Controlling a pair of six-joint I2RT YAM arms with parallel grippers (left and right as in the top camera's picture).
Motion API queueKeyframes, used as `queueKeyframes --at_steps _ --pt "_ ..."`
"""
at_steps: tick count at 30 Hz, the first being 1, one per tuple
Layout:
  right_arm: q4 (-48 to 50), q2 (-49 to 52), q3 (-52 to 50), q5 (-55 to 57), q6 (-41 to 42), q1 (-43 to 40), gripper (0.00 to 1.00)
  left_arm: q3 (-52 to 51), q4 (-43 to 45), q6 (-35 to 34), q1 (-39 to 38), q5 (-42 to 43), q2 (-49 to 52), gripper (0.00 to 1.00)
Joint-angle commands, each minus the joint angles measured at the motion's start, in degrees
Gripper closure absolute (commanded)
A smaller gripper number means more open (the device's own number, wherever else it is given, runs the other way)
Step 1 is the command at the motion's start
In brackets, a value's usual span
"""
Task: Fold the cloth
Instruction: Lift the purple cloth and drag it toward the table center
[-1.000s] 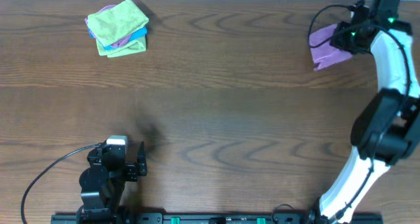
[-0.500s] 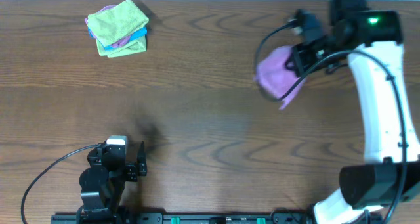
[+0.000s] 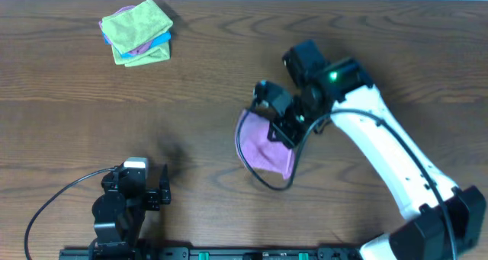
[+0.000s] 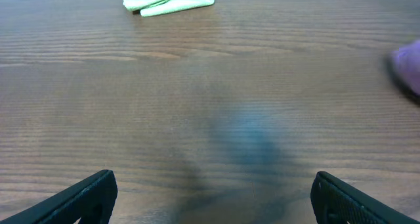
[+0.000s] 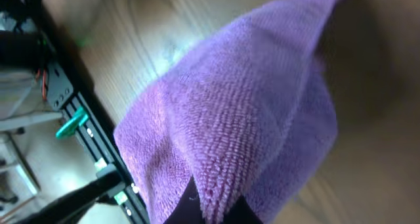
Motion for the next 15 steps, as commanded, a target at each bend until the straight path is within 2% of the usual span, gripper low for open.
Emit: queueKeyframes --at_steps 1,5,7,10,12,13,14,15 --pt "2.7 -4.9 -6.0 -4.0 -1.0 0.5 0.99 -0.6 0.1 1.0 -0.3 0.0 -0.4 0.05" --pt "7.6 -5.9 -10.7 -3.5 -0.1 2.4 0.99 -0.6 0.1 1.0 -0.3 0.0 -0.4 0.05" --pt "12.5 -5.9 -11.8 1.6 3.0 2.5 0.99 -0.6 0.1 1.0 -0.3 0.0 -0.4 0.05" --pt "21.8 -5.9 -12.4 14.9 10.8 1.6 0.98 -0.6 0.1 1.0 -0.3 0.0 -0.4 0.05" --pt "28.9 -5.9 -12.3 28.1 19.8 0.0 0.98 -0.6 0.1 1.0 -0.3 0.0 -0.4 0.05" --pt "31.8 -5.9 -12.3 34.1 23.8 -0.8 0.94 -0.6 0.1 1.0 -0.3 0.0 -0.4 0.05" --pt "34.3 -5.9 -12.2 39.8 27.2 -1.7 0.68 -0.6 0.1 1.0 -0.3 0.0 -0.4 0.05" --pt "35.9 -5.9 -11.9 42.9 28.9 -2.5 0.12 -0.6 0.1 1.0 -0.3 0.0 -0.4 0.05"
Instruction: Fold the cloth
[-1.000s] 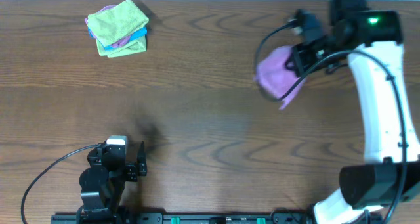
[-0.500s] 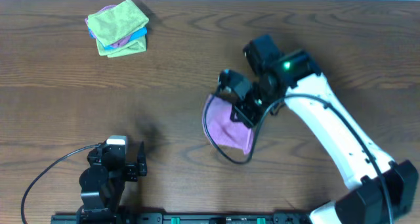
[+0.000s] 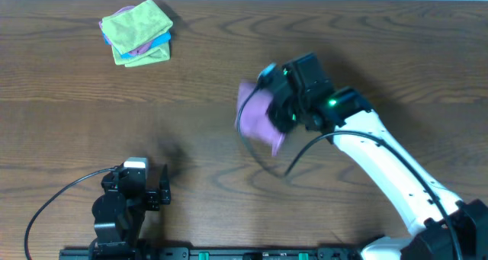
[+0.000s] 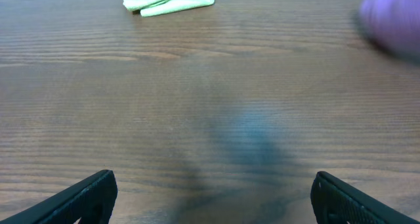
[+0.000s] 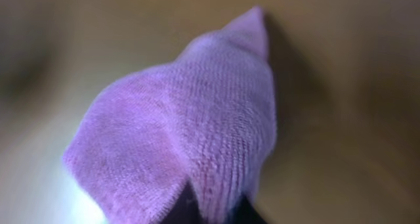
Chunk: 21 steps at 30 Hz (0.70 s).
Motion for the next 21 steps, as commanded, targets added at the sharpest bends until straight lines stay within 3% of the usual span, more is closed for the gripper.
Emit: queueKeyframes --at_steps 1,8,12,16,21 --pt "3.3 -0.7 1.0 21.5 13.0 -3.3 0.01 -0.6 0.1 1.0 -0.3 0.0 -0.4 0.05" --pt "-2.0 -0.7 2.0 20.7 13.0 -6.4 0.01 -0.6 0.1 1.0 -0.3 0.0 -0.4 0.05" --pt "-4.3 -0.7 0.6 13.1 12.0 -7.3 0.01 -0.6 0.1 1.0 -0.3 0.0 -0.4 0.04" --pt "-2.9 0.6 -3.8 10.7 11.2 -8.9 0.01 -0.6 0.1 1.0 -0.3 0.0 -0.4 0.05" --pt "2.1 3.8 -9.3 9.5 11.2 -10.8 0.09 -0.6 0.1 1.0 -0.3 0.0 -0.4 0.05"
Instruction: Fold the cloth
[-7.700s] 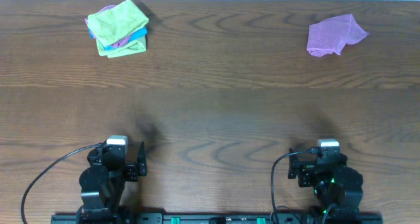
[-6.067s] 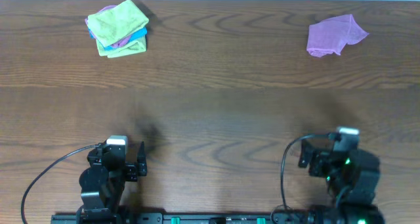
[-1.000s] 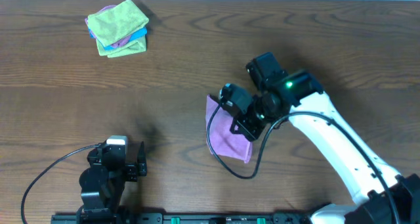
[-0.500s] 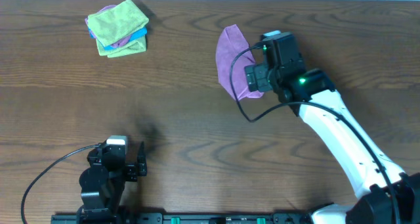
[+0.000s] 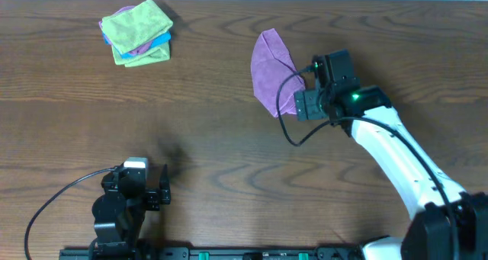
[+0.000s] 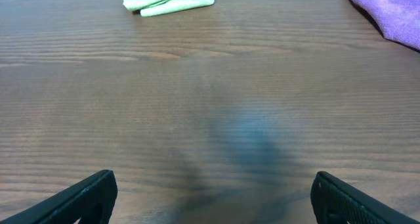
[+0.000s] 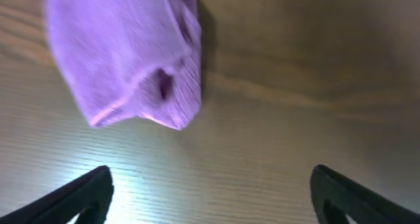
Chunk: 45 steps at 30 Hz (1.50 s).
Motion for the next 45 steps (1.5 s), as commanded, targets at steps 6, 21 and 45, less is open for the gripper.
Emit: queueKeyframes --at_steps 6,21,45 --pt "8.2 7.9 -3.9 -6.3 -2.7 -1.5 0.14 -0.6 0.1 1.0 -0.3 0.0 -0.4 0.05" --pt "17.2 14.6 -3.9 -5.9 -3.6 -2.8 0.23 -0.6 0.1 1.0 -0.3 0.0 -0.4 0.05" --pt "17.4 14.6 -4.2 -7.0 -3.8 -5.6 0.26 -0.6 0.1 1.0 -0.3 0.0 -0.4 0.05"
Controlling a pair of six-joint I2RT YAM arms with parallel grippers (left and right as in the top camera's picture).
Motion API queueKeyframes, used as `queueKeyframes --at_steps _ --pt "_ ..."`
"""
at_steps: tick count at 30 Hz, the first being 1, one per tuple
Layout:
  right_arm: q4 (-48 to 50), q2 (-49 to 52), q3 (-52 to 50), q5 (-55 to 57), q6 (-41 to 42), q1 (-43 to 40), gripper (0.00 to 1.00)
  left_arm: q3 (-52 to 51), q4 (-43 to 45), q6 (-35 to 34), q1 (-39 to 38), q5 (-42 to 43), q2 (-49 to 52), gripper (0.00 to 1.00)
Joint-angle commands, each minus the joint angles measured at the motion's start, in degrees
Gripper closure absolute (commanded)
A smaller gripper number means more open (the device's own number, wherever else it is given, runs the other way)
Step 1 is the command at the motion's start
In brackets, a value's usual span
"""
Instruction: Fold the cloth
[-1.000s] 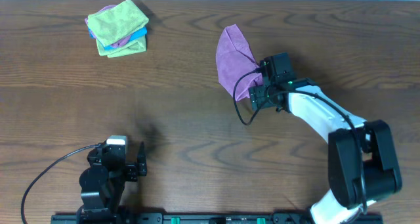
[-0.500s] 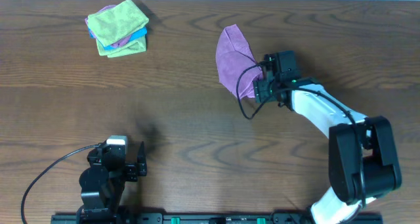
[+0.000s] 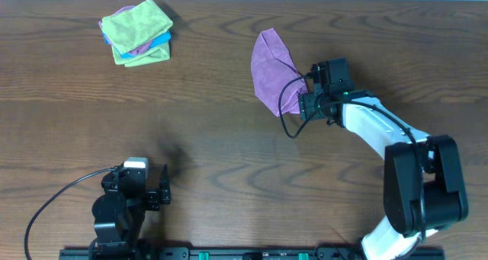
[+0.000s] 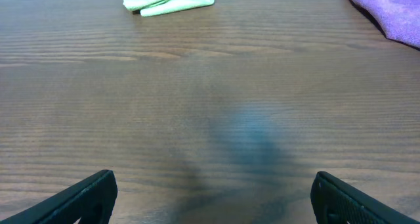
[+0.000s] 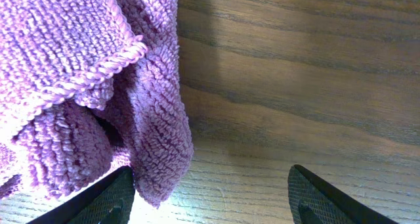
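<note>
A purple cloth (image 3: 268,68) lies bunched in a long oval on the wooden table (image 3: 229,153), right of centre near the far edge. My right gripper (image 3: 305,106) is low at the cloth's near right end, open, with nothing between its fingers. In the right wrist view the cloth's folded end (image 5: 98,99) fills the left side and overlaps the left finger (image 5: 105,201). Bare wood lies between the fingers. My left gripper (image 3: 130,190) rests open at the near left edge. The left wrist view shows only the cloth's corner (image 4: 390,10) at top right.
A stack of folded cloths (image 3: 137,31), green on top with blue and pink beneath, sits at the far left corner; it also shows in the left wrist view as the cloth stack. A black cable (image 3: 286,115) loops beside the right gripper.
The right gripper has come lower and closer to the cloth's near end, still open. The cloth and the left arm have not moved.
The right gripper was first shut on the purple cloth at mid-table, then held it lifted further toward the far side. Then the cloth lay released near the far edge with the gripper open beside it. Now the open gripper sits low at its end.
</note>
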Motion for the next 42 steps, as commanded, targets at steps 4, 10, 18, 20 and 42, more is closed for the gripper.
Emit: queueKeyframes --at_steps 4,10,18,20,42 --pt "0.0 1.6 -0.3 -0.8 -0.7 -0.4 0.27 -0.6 0.1 1.0 -0.3 0.0 -0.4 0.05" --pt "0.6 3.3 -0.3 -2.8 -0.7 -0.4 0.45 -0.6 0.1 1.0 -0.3 0.0 -0.4 0.05" --pt "0.5 2.2 -0.2 -2.8 -0.7 -0.4 0.98 -0.6 0.1 1.0 -0.3 0.0 -0.4 0.05" --pt "0.1 0.8 -0.2 -2.7 -0.7 -0.3 0.99 -0.6 0.1 1.0 -0.3 0.0 -0.4 0.05" --pt "-20.8 -35.5 -0.2 3.1 -6.5 -0.2 0.99 -0.6 0.1 1.0 -0.3 0.0 -0.4 0.04"
